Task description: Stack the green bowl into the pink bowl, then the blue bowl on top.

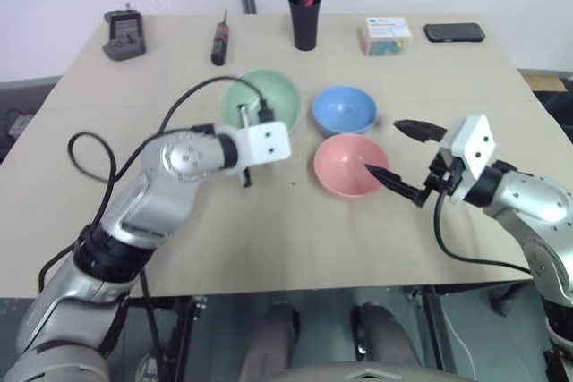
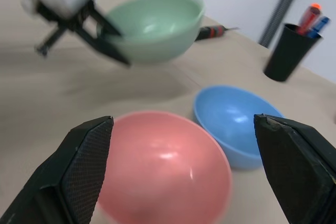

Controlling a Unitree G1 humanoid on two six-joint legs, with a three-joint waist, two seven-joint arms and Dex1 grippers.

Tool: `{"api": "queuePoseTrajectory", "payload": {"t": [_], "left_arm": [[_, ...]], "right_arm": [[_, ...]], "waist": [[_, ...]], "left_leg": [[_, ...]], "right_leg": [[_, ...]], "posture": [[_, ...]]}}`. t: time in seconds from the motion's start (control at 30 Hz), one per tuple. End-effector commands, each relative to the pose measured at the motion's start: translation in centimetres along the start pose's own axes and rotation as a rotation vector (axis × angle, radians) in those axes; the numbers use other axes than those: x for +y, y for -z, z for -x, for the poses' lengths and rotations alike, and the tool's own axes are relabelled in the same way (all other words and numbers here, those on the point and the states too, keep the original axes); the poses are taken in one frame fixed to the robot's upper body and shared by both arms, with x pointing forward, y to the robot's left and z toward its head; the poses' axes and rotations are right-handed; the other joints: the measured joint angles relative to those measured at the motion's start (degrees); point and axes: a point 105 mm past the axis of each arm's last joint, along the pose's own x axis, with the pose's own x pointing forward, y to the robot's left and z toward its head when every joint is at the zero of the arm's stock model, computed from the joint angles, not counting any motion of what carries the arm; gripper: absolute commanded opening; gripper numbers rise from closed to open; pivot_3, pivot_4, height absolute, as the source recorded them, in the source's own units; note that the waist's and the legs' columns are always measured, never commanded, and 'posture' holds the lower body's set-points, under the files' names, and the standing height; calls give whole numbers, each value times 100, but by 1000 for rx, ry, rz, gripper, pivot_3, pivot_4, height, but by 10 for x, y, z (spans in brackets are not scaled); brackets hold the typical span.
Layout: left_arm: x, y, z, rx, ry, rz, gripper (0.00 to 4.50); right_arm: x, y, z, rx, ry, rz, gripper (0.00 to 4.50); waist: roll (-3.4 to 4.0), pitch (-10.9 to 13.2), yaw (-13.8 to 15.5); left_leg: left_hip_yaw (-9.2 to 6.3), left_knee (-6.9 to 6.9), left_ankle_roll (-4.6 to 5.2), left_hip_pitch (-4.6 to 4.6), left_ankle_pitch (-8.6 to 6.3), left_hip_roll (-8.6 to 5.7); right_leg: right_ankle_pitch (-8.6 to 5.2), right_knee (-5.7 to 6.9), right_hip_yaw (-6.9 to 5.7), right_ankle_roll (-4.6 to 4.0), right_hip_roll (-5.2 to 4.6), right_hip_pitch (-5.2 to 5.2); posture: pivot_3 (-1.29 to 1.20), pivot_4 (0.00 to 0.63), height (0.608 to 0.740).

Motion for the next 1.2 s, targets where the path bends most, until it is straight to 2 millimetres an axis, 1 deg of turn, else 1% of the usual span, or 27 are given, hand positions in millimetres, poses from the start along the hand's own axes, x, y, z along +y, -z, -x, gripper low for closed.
{"api": "queuePoseTrajectory", "payload": {"t": [0.03,0.07,0.13,0.17,0.23,0.27,0.37,0.4,0.47,0.5,0.57,0.67,0.73,0.77,0.83,0.87,0.93,0.97,1.03,1.07,1.1,1.13,1.2], "left_arm": [[-12,-36,-4,-231,131,-62,22],[-18,-40,-8,-271,166,-74,22],[-28,-41,-14,-314,228,-121,22],[-35,-42,-17,-334,274,-119,22],[-41,-41,-21,-348,327,-108,22],[-44,-39,-22,-347,370,-93,634],[-45,-37,-20,-356,428,-77,1242],[-45,-37,-19,-363,441,-74,1796],[-43,-36,-18,-361,426,-73,2626],[-39,-39,-17,-375,400,-51,2923],[-27,-46,-14,-412,328,20,3644],[-6,-47,-3,-466,197,156,3644],[2,-52,13,-605,125,302,3644],[2,-41,19,-591,73,362,3644],[-3,-21,28,-534,8,435,3644],[-7,-13,34,-518,-9,473,3644],[-20,2,47,-501,16,617,3644],[-25,5,51,-494,28,653,3644],[-34,7,67,-536,32,735,3644],[-37,12,74,-526,11,772,3644],[-42,15,79,-516,13,807,3902],[-47,20,85,-494,-7,829,4155],[-50,24,93,-453,-78,828,4480]], "right_arm": [[-7,-10,21,4,108,60,4500],[-7,-8,26,18,133,62,4500],[-7,-6,33,39,172,69,4500],[-7,-6,36,43,187,71,4500],[-7,-7,39,48,210,74,4500],[-6,-7,40,51,219,74,4500],[-6,-6,42,59,231,75,4500],[-6,-6,42,60,233,75,4500],[-7,-4,42,63,235,74,4500],[-8,-2,41,65,229,73,4500],[-11,1,38,69,216,73,4500],[-22,8,34,92,187,99,4500],[-35,18,31,138,158,166,4500],[-46,25,27,165,143,210,4500],[-65,35,19,205,110,285,4500],[-74,40,14,222,93,326,4500],[-88,48,-2,240,34,407,4500],[-92,51,-7,242,11,435,4500],[-102,59,-23,250,-42,506,4500],[-106,62,-33,256,-74,560,4500],[-107,63,-40,259,-105,608,4500],[-105,62,-52,240,-143,640,4500],[-96,59,-73,204,-227,709,4500]], "waist": [[1,0,-15],[0,0,-33],[1,0,-67],[1,0,-84],[1,0,-85],[1,0,-84],[1,0,-67],[1,0,-67],[1,0,-67],[1,0,-65],[1,0,-62],[0,1,-78],[1,0,-98],[1,0,-112],[1,0,-149],[2,1,-222],[0,8,-278],[-3,12,-286],[-12,18,-285],[-11,20,-283],[-12,20,-278],[-12,21,-275],[-7,25,-326]], "left_leg": [[3,2,0,0,0,-1],[5,3,0,0,0,-1],[8,4,1,3,0,1],[10,4,1,9,0,4],[12,6,2,18,1,6],[11,13,2,19,1,7],[9,29,2,19,1,6],[8,35,3,19,1,6],[8,46,3,19,1,6],[8,50,3,19,1,6],[6,51,3,19,1,6],[7,56,3,20,1,7],[9,55,3,25,1,7],[6,55,3,25,1,7],[9,55,3,30,1,10],[9,55,3,30,1,9],[16,52,3,43,1,13],[19,52,3,51,1,14],[27,50,3,49,1,14],[25,50,3,48,1,17],[26,50,3,46,1,17],[25,50,3,46,1,17],[20,49,2,45,1,17]], "right_leg": [[0,1,3,0,-1,0],[0,0,4,0,-1,1],[0,6,7,0,1,0],[0,9,9,0,5,1],[0,26,13,0,9,1],[0,35,14,0,12,1],[-1,49,12,1,13,2],[-1,52,13,1,14,4],[-1,53,13,1,14,10],[-1,53,13,1,13,13],[-1,53,12,1,13,13],[-1,56,13,1,13,14],[-1,58,15,2,13,15],[-1,60,12,2,12,15],[-1,58,14,1,13,16],[-1,61,15,1,12,16],[0,63,35,2,12,15],[0,71,39,2,12,15],[-1,74,33,1,13,13],[-1,73,29,0,14,13],[-1,73,30,0,12,13],[-1,71,33,0,11,11],[0,67,43,0,8,9]], "posture": [[0,150,740],[0,150,740],[0,150,740],[0,150,740],[0,150,740],[0,150,740],[0,150,740],[0,150,740],[0,150,740],[0,150,740],[0,150,740],[0,150,740],[0,150,740],[0,150,740],[0,150,740],[0,150,740],[0,150,740],[0,150,740],[0,150,740],[0,150,740],[0,150,740],[0,150,740],[0,150,740]]}}
